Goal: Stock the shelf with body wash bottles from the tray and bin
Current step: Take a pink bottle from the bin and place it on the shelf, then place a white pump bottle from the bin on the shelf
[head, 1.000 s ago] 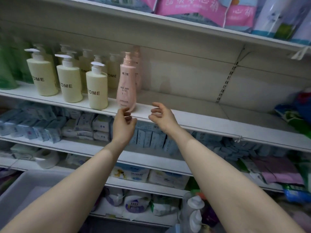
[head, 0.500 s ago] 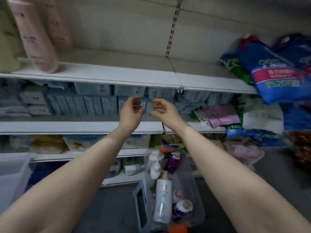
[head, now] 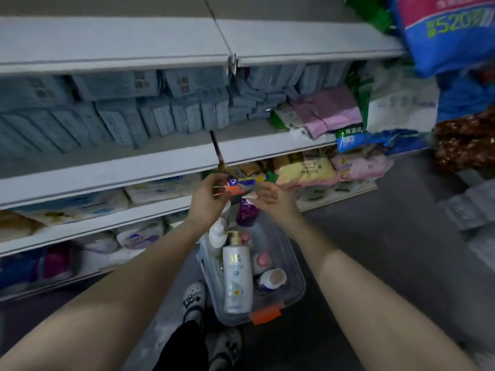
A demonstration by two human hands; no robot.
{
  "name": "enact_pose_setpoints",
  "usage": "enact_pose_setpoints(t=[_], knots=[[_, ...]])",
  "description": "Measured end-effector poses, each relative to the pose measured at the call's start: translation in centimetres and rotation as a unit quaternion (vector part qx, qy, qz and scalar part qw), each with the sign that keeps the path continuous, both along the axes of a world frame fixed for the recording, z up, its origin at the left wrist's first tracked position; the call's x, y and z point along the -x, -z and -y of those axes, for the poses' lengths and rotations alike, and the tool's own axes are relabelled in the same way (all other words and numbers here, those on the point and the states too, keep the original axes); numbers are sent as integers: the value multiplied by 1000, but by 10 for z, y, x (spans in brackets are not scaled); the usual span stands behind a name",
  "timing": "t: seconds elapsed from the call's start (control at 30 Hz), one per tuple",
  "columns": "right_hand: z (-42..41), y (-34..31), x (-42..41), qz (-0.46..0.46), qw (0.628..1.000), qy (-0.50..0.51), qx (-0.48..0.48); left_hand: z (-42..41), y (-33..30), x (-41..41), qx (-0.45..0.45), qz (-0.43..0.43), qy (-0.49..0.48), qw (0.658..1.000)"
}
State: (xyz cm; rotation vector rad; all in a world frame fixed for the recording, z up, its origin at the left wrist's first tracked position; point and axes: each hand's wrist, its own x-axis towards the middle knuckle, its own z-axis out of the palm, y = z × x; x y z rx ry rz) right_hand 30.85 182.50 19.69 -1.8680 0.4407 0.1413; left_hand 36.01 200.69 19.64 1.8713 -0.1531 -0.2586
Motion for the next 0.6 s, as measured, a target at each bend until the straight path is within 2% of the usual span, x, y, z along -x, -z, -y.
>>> enact_pose_setpoints(t=[0.13,0.27,0.43,0.6], knots=[[7,49,6,-56,998,18,-13,-9,46,-10,-44,-62,1,997],[8,88,11,-103,993,56,-31,-9,88,-14,-89,-90,66,990],[12,128,25,-169,980,70,-77,-2,124,-15,-176,-64,177,966],[16,160,33,-192,974,94,-74,17,149,-22,-228,-14,269,936]])
